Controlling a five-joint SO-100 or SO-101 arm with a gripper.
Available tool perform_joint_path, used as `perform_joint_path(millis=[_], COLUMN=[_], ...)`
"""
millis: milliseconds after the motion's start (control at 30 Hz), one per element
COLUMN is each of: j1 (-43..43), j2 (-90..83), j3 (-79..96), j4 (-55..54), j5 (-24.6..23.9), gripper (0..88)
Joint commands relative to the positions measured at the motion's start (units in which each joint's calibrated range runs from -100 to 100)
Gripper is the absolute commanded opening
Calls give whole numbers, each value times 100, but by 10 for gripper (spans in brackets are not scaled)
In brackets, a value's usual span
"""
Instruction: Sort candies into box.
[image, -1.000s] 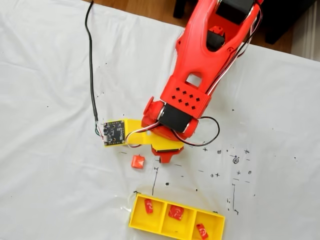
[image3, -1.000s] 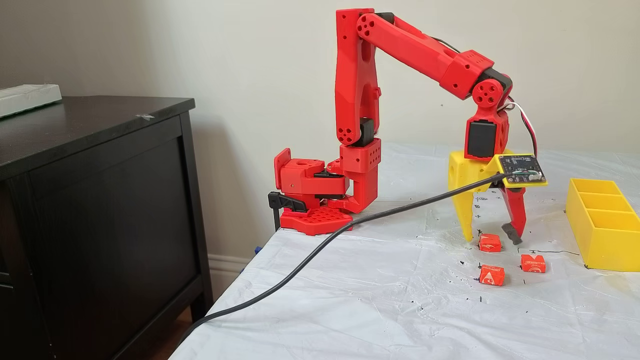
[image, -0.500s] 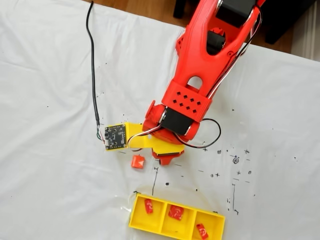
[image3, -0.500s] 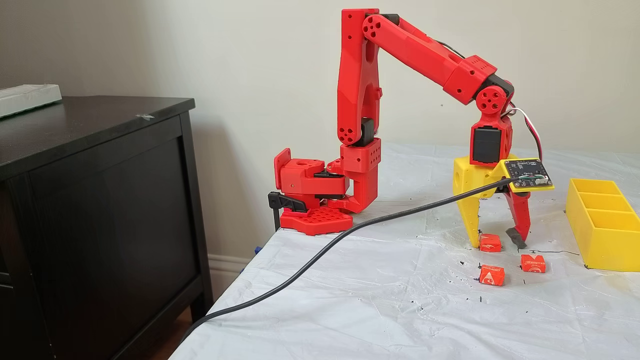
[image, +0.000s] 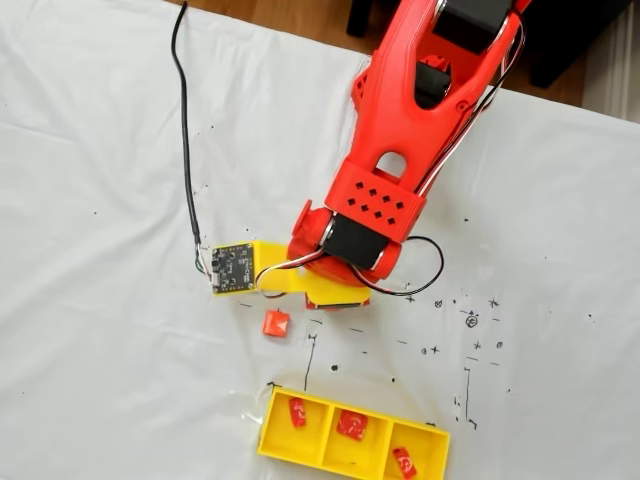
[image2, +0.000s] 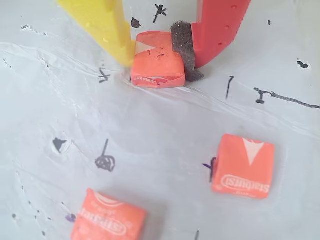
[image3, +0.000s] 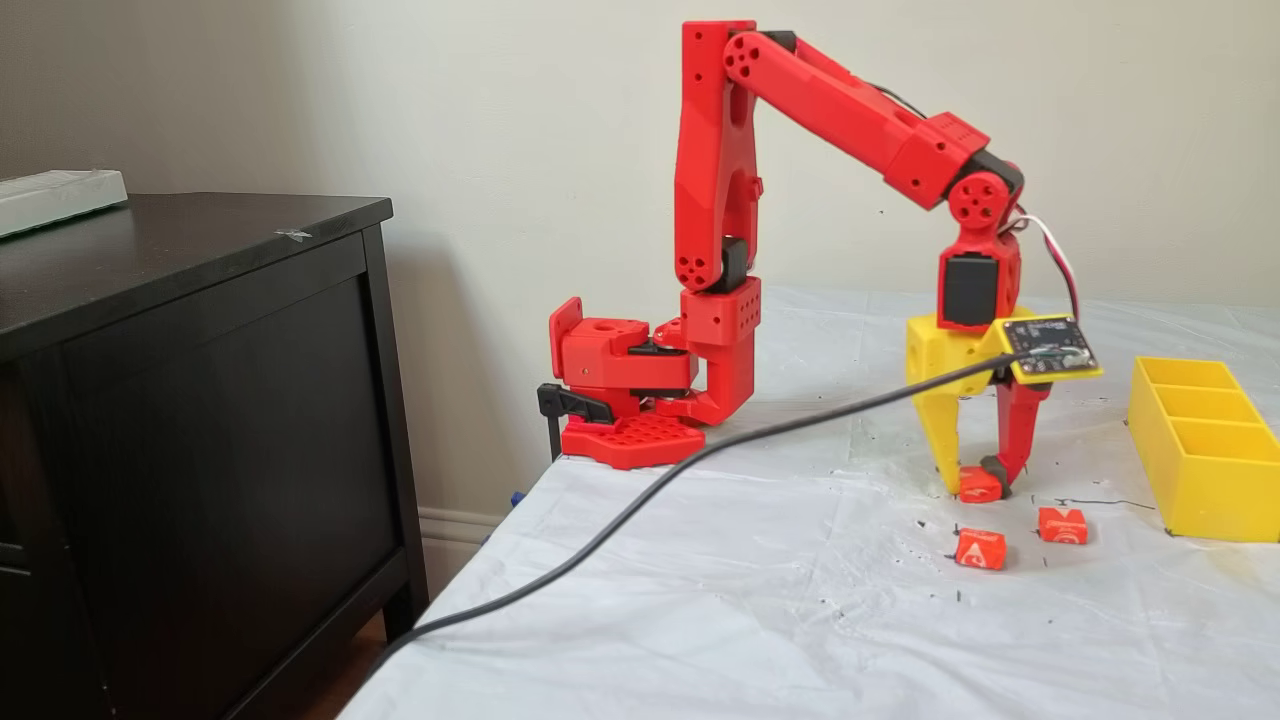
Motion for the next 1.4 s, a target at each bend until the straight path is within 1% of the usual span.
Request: perform_joint_path(millis=[0,100,267,633,733,967,1200,1367], j1=[-425,-796,-1285,-1992,-2091,-2236,-2236,-2291], j2=[-1174,-1446,-1632,-1980,-1819,-1166,-691,-420], j3=[-576,-1031,-1759,-1222,-1231,-1395,-1450,-1559], j4=[310,293,72,-1418,-1770,-2523,-2965,-2998], j5=[-239,-523,-845,-1231,-1338,-1470,-1519,-1499], gripper=[1,1,1,1,1,1,1,1])
